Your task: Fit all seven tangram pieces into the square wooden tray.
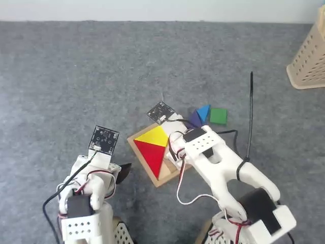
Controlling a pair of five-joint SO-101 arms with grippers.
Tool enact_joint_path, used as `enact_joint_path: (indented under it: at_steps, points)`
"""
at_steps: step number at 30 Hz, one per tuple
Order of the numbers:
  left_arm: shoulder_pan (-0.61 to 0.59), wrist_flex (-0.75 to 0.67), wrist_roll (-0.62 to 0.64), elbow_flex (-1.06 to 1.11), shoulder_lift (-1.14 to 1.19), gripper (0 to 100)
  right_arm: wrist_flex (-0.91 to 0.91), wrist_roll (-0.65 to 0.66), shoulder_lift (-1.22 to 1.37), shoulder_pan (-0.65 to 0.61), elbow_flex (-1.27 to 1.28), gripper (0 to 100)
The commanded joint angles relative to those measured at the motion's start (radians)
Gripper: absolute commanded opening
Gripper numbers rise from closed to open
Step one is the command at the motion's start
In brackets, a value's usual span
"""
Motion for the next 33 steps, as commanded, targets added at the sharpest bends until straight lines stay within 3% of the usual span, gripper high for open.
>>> enact_joint_path:
  at_steps: [1, 8, 21, 33]
  points:
    - [0.005, 0.000, -0.005, -0.005, -0.014, 35, 0.001, -0.054, -0.139, 0.004, -0.058, 0.8]
    - [0.005, 0.000, -0.005, -0.005, -0.014, 35, 0.039, -0.055, -0.252, -0.082, 0.054, 0.9]
    - [0.005, 0.000, -0.005, -0.005, -0.014, 35, -0.050, -0.034, -0.096, -0.091, 0.092, 0.9]
    - [0.005, 0.000, -0.005, -0.005, -0.014, 35, -0.062, -0.104, 0.036, 0.038, -0.048, 0.9]
